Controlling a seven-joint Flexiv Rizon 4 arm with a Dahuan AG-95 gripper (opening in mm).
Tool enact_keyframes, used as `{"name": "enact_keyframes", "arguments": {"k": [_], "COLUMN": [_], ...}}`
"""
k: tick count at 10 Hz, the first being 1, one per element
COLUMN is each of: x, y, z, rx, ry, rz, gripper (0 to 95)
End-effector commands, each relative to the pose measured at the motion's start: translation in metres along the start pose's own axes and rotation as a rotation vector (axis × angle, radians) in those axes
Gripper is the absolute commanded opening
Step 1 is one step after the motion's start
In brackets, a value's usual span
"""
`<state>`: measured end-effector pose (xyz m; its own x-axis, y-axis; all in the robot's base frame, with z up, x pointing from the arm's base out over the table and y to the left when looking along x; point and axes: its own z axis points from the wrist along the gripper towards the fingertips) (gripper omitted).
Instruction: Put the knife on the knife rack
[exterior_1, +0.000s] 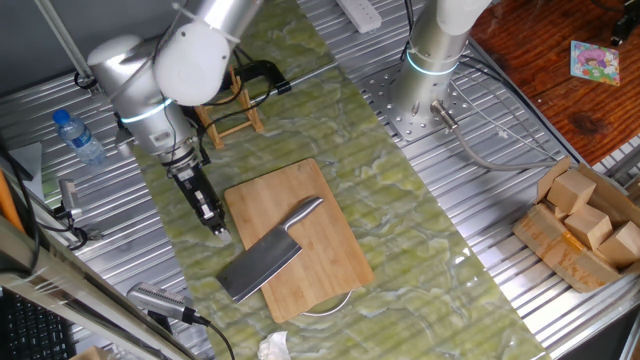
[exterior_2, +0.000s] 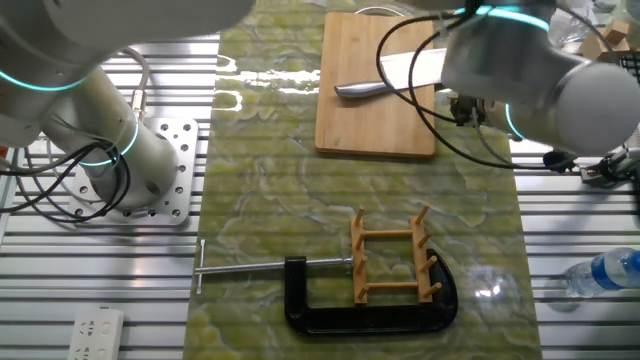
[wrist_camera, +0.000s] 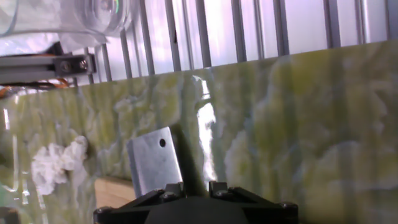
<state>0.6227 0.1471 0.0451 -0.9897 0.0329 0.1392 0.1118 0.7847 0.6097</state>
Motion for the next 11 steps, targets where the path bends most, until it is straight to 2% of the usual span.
{"name": "enact_keyframes", "arguments": {"k": [1, 4, 11], "x": [-0.002, -0.005, -0.006], "y": [0.004, 0.009, 0.011], "z": [0.008, 0.017, 0.025], "rx": [-0.036, -0.052, -0.099], "ry": [-0.001, -0.003, 0.0], "rz": [0.007, 0.006, 0.009], "gripper": [19.0, 19.0, 19.0]}}
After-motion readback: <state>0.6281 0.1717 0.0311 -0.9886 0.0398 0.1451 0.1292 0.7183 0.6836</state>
